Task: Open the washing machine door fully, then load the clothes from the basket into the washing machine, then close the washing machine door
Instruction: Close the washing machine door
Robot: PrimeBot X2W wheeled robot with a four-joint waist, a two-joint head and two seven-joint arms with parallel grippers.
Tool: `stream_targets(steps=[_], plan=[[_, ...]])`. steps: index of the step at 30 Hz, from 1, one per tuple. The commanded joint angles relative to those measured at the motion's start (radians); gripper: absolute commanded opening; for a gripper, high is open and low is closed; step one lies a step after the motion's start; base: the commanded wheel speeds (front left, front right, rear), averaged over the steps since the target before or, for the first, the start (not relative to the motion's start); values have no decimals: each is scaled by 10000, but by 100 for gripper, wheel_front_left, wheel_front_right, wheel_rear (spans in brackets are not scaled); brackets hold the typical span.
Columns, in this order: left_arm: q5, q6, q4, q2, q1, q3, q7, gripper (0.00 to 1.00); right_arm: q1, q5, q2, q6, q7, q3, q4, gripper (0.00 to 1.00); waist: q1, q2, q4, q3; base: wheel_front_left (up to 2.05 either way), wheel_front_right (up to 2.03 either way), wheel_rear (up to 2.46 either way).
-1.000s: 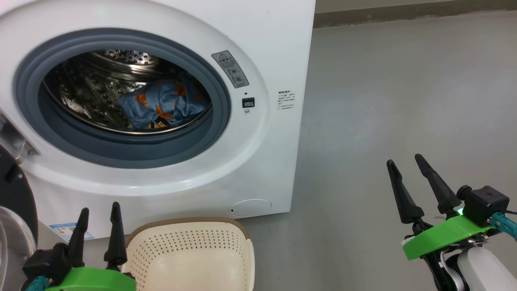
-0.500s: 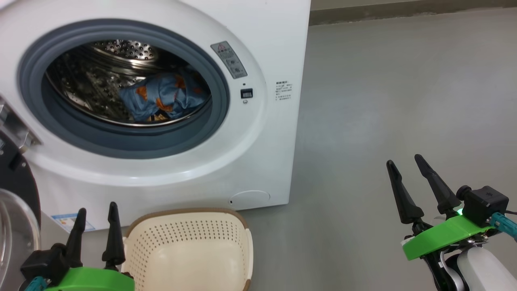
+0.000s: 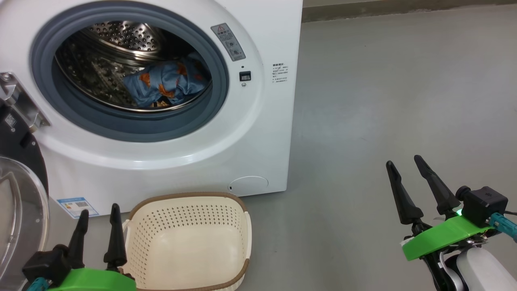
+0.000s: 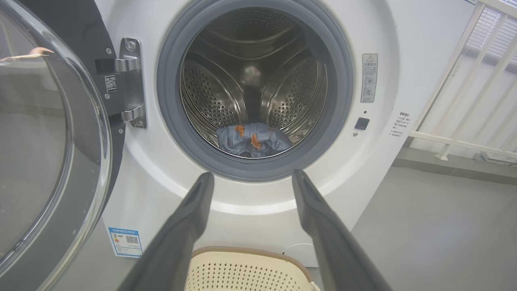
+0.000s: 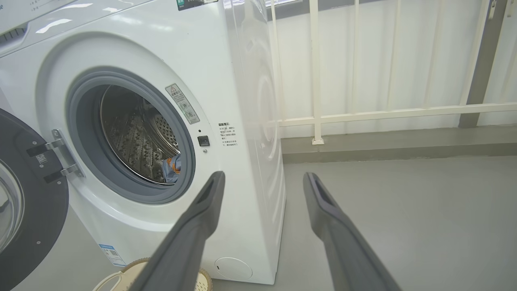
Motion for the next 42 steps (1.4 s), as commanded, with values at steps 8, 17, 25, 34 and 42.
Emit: stream_targets(steps=[8,17,25,34,42], plan=[[201,-71,-151,142,-279,409,-65,100,-121,75,-133,44,-51,192,-189,100,0,-1,-26,-70,0,0,0],[261,-104,-105,129,-262,407,-65,100,-66,88,-139,44,-51,203,-197,100,0,-1,-2,-85,0,0,0],[308,-133,-28,151,-336,332,-65,100,-58,38,-121,44,-51,195,-214,100,0,-1,178,-84,0,0,0],[338,-89,126,191,-324,225,-65,100,-1,104,-133,44,-51,326,-160,100,0,-1,920,-241,0,0,0],[232,-19,186,148,-265,227,-65,100,34,181,-111,44,-51,447,-98,100,0,-1,1738,-356,0,0,0]])
